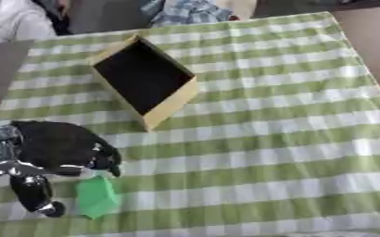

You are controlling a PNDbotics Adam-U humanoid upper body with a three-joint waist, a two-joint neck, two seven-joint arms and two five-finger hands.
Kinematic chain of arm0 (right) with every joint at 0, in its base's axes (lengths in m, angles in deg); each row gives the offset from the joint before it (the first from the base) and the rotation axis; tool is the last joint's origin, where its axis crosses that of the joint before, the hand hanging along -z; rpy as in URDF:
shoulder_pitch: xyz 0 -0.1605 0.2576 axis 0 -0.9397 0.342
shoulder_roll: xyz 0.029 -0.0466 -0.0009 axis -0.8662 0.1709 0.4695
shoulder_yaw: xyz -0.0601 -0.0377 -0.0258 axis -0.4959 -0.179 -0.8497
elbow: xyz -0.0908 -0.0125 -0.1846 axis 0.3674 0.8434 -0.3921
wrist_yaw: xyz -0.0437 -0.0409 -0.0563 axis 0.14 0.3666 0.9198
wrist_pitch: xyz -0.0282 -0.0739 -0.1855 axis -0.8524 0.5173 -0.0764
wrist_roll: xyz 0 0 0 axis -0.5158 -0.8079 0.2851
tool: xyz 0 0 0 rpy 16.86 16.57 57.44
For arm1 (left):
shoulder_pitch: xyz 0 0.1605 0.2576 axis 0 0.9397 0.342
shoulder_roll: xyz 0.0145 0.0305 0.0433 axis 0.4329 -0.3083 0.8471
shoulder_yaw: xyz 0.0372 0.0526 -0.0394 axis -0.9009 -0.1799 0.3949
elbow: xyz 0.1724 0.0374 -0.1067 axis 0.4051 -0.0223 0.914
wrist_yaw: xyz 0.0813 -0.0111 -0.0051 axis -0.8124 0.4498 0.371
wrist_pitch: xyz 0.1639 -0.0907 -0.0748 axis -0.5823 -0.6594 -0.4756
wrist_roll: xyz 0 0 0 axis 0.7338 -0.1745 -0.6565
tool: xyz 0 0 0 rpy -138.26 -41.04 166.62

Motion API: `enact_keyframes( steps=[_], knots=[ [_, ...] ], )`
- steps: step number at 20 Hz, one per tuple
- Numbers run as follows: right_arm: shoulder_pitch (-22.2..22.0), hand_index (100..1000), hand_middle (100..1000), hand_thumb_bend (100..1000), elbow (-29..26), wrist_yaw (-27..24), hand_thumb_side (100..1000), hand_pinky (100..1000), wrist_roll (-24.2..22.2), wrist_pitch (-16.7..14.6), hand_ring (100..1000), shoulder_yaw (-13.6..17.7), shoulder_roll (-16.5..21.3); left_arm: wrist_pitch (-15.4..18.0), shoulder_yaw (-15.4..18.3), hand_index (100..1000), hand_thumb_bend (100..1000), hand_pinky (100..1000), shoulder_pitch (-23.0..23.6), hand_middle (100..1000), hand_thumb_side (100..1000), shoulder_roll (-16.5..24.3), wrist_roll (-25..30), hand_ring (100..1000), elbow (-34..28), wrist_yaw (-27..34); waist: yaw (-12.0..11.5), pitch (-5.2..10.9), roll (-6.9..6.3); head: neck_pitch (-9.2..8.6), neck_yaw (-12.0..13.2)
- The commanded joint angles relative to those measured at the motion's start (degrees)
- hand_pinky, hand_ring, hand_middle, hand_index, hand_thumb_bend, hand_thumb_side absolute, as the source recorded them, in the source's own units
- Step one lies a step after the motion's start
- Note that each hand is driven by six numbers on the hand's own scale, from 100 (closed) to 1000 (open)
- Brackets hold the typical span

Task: Pick up objects on the table and place them in the box.

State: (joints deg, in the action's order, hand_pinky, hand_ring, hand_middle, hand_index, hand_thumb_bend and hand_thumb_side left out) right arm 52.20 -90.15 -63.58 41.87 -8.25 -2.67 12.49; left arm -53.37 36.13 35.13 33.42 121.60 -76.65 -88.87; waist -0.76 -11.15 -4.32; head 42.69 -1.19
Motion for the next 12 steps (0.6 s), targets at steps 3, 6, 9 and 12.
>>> enact_keyframes(
  steps=[3,6,9,12],
  knots=[
    [0.72,903,729,100,-0.88,0.09,950,586,-0.01,0.12,801,0.36,0.76,-0.72,0.5,866,597,770,0.54,829,100,-0.25,-3.79,839,1.73,-3.54,-0.02,0.64,0.32,-0.1,-0.1],
    [0.7,903,728,100,-0.88,0.07,952,585,-0.11,0.14,801,0.35,0.63,-0.98,0.05,861,585,761,0.61,828,100,-1.49,-5.43,834,3.05,-4.86,0.03,0.63,0.38,-0.05,-0.01],
    [0.65,903,728,100,-0.88,0.05,952,584,-0.24,0.23,801,0.37,0.54,-1.2,-0.12,857,576,757,0.46,825,100,-2.88,-7.12,831,3.98,-6.37,0.07,0.59,0.44,-0.04,-0.04],
    [0.7,903,728,100,-0.88,0.02,952,584,-0.3,0.24,801,0.38,0.47,-1.07,-0.42,855,576,757,0.22,824,100,-3.88,-8.36,831,4.91,-7.74,0.07,0.56,0.46,-0.07,-0.02]
  ],
)
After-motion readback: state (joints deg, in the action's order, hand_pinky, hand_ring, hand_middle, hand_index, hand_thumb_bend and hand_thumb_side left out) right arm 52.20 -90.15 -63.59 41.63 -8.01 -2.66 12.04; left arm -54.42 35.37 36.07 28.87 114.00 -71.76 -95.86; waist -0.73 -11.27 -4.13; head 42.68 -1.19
